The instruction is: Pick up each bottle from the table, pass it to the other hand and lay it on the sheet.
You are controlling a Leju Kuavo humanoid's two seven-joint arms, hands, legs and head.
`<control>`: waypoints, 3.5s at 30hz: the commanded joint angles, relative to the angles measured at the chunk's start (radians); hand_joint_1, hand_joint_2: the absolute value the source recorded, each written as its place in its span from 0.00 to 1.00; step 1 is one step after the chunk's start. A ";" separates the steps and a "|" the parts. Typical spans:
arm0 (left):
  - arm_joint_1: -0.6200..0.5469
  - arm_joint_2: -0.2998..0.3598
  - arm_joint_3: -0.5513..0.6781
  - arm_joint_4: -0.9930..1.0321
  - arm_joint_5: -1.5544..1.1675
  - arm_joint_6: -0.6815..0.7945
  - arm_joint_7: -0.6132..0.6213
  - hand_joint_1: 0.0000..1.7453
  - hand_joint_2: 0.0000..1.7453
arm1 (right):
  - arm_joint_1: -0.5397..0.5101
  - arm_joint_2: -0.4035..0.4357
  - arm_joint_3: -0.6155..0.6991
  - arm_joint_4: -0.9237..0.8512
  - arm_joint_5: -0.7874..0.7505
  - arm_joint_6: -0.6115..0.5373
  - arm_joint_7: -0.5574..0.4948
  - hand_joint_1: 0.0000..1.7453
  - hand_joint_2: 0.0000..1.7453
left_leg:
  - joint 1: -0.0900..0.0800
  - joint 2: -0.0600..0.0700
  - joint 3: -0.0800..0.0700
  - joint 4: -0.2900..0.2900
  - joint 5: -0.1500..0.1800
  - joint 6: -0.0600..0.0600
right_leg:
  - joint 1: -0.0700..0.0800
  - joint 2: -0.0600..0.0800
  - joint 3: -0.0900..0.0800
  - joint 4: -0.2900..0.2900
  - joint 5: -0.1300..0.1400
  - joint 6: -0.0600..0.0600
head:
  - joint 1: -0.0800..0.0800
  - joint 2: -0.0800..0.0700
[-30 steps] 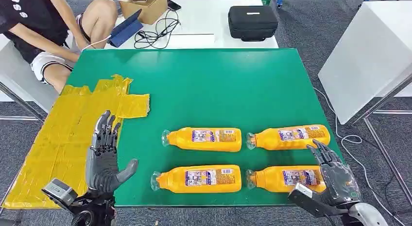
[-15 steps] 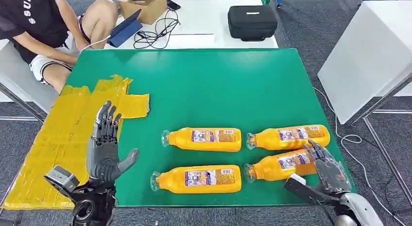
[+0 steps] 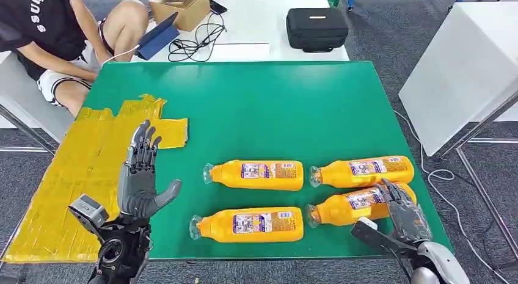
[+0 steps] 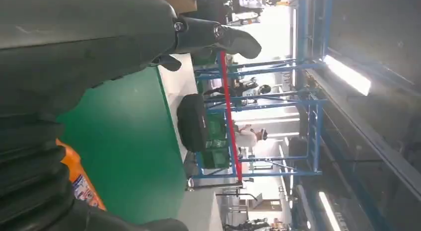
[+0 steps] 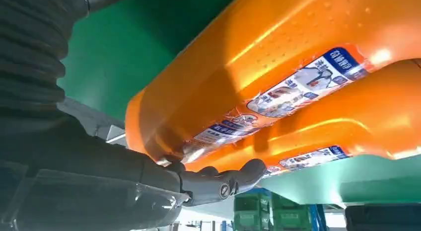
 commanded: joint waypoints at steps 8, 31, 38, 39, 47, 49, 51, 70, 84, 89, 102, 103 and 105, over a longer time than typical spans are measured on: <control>-0.058 0.011 0.015 0.114 0.011 -0.002 0.006 0.00 1.00 | -0.076 -0.034 0.082 0.208 0.001 0.045 0.007 0.00 1.00 | 0.001 0.000 0.007 -0.002 0.000 -0.001 | 0.001 -0.002 0.008 -0.003 0.000 0.001 | 0.000 0.000; -0.148 0.012 -0.009 0.220 0.062 0.005 0.027 0.00 1.00 | 0.059 -0.160 0.083 0.083 -0.037 0.243 0.065 0.00 1.00 | 0.001 -0.009 0.016 -0.001 -0.002 0.003 | 0.000 -0.010 0.010 -0.007 -0.002 0.002 | 0.000 0.000; -0.176 0.006 -0.003 0.227 0.064 -0.005 0.037 0.00 1.00 | 0.123 -0.161 0.067 -0.005 -0.024 0.277 0.094 0.00 1.00 | 0.001 -0.009 0.016 -0.001 -0.004 0.004 | 0.000 -0.011 0.011 -0.008 -0.004 0.004 | 0.000 0.000; -0.176 0.006 -0.003 0.227 0.064 -0.005 0.037 0.00 1.00 | 0.123 -0.161 0.067 -0.005 -0.024 0.277 0.094 0.00 1.00 | 0.001 -0.008 0.017 -0.001 -0.004 0.005 | 0.000 -0.010 0.011 -0.008 -0.004 0.004 | 0.000 0.000; -0.191 0.004 -0.007 0.238 0.057 -0.016 0.042 0.00 1.00 | 0.174 -0.171 0.074 -0.069 -0.031 0.317 0.089 0.00 1.00 | 0.001 -0.007 0.016 -0.001 -0.005 0.004 | 0.001 -0.009 0.011 -0.007 -0.004 0.004 | 0.000 0.000; -0.187 0.003 -0.003 0.225 0.049 -0.020 0.044 0.00 1.00 | 0.188 -0.184 0.084 -0.086 -0.031 0.324 0.104 0.00 1.00 | 0.001 -0.006 0.016 -0.001 -0.006 0.004 | 0.001 -0.008 0.010 -0.007 -0.004 0.003 | 0.000 0.000; -0.185 0.000 0.001 0.221 0.042 -0.028 0.047 0.00 1.00 | 0.198 -0.210 0.090 -0.089 -0.056 0.327 0.113 0.00 1.00 | 0.001 -0.007 0.017 -0.001 -0.006 0.004 | 0.001 -0.009 0.011 -0.008 -0.005 0.004 | 0.000 0.000; -0.174 -0.003 -0.009 0.205 0.040 -0.045 0.050 0.00 1.00 | 0.176 -0.160 0.128 0.015 -0.067 0.336 0.148 0.03 1.00 | 0.001 -0.005 0.018 -0.002 -0.006 0.004 | 0.002 -0.007 0.012 -0.009 -0.003 0.004 | 0.000 0.000; -0.186 -0.011 -0.023 0.229 0.031 -0.049 0.051 0.00 1.00 | 0.082 -0.140 0.183 0.271 -0.045 0.240 0.138 1.00 1.00 | 0.007 -0.002 0.030 -0.002 -0.009 0.004 | 0.006 -0.005 0.027 -0.017 -0.003 0.002 | 0.001 0.000; -0.172 0.002 -0.013 0.213 0.035 -0.044 0.044 0.00 1.00 | 0.081 -0.117 0.164 0.198 -0.052 0.152 0.085 1.00 1.00 | 0.007 -0.001 0.031 -0.002 -0.009 0.004 | 0.006 -0.004 0.027 -0.018 -0.002 0.002 | 0.001 0.000; -0.079 -0.018 0.023 0.123 0.027 -0.024 0.022 0.00 1.00 | 0.106 0.099 -0.029 -0.098 -0.221 0.034 -0.106 1.00 1.00 | 0.005 0.006 0.036 -0.003 -0.016 0.003 | 0.005 0.004 0.036 -0.017 -0.006 0.004 | 0.000 0.000; -0.067 -0.022 0.024 0.113 0.022 -0.015 0.023 0.00 1.00 | 0.094 0.132 -0.053 -0.119 -0.296 0.052 -0.112 1.00 1.00 | 0.006 0.006 0.036 -0.002 -0.017 0.003 | 0.006 0.006 0.039 -0.016 -0.006 0.004 | 0.000 0.000; -0.051 -0.030 0.023 0.107 0.012 -0.004 0.027 0.00 1.00 | 0.080 0.169 -0.073 -0.142 -0.335 0.020 -0.078 1.00 1.00 | 0.006 0.008 0.034 -0.001 -0.017 0.003 | 0.006 0.008 0.038 -0.015 -0.006 0.004 | 0.000 0.000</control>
